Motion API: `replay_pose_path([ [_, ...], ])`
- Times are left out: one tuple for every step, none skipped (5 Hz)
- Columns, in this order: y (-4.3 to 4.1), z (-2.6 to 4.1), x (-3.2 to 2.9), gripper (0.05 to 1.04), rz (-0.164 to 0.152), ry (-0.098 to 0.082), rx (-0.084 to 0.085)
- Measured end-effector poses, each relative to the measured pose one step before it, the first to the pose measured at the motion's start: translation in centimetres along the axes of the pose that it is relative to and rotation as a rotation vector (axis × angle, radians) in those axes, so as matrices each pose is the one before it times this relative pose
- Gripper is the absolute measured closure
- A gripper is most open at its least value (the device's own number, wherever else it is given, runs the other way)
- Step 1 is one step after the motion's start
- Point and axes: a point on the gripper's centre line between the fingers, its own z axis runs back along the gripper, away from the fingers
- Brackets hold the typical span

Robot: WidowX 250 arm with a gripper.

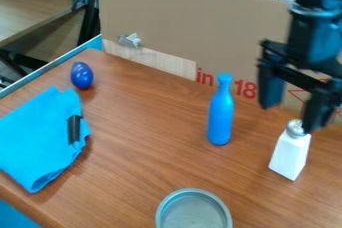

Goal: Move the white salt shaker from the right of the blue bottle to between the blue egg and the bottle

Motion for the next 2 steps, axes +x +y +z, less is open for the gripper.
replay_pose_path([
  [-0.231,-1.023,2.307,0.076,0.0015,-0.0261,0.0233],
  [0.665,-0.013,0.673,0.076,0.0229,-0.0033,0.0405],
])
